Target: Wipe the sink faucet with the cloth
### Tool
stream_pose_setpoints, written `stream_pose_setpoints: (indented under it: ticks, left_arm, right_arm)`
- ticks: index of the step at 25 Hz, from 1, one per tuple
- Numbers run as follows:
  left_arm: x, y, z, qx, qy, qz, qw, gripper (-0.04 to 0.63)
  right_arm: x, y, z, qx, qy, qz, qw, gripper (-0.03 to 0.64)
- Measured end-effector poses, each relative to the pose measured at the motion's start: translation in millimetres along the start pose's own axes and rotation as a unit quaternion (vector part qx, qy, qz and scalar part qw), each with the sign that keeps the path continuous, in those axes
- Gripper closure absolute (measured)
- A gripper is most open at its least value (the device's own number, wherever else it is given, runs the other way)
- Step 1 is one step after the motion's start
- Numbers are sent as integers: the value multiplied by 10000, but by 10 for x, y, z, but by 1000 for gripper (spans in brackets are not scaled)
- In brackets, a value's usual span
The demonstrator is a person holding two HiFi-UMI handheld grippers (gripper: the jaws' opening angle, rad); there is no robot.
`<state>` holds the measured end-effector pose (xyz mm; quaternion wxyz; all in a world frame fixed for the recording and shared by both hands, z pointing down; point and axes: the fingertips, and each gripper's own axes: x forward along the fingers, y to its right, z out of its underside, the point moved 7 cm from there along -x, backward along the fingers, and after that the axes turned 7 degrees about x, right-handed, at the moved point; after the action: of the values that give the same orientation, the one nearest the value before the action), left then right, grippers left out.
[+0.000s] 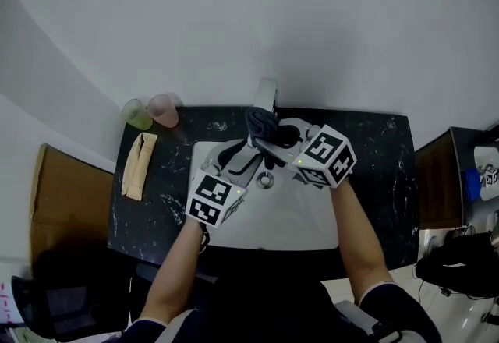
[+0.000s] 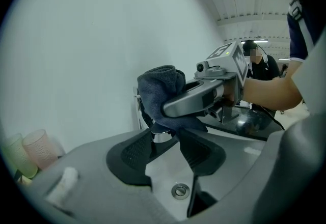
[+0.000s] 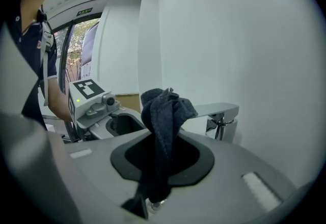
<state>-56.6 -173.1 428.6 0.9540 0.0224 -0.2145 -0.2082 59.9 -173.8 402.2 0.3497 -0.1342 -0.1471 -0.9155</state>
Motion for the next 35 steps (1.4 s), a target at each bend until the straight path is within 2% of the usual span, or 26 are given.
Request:
stream_pose_setpoints:
  ticks: [4,18,23,27,30,35]
  left_arm:
    - [4,-48,11,76,22,-51,10000,417]
    - [19,-97,-11,197,-14,-170,9997,425]
    - [30,-103,-15,191,-55,-251,9995,437]
    - [43,-71,-18,217,-127,-228,9994,442]
    - [46,-72,0,174,-114,-248,9995,443]
    - [49,-68,-1,161,-101,-272,9994,443]
  right_arm:
    - [4,176,-10,147,82,231,9996,540]
    - [10,504,-34,138,386,856,9955,537]
    - [-28,631,-6,500,503,1159,9907,537]
    - [-45,544,-18,385,300,1380,9892,541]
    - [-29,413,-16,155,58,1278,9917,543]
    - [25,90,-32,-244,-278,798,9961,543]
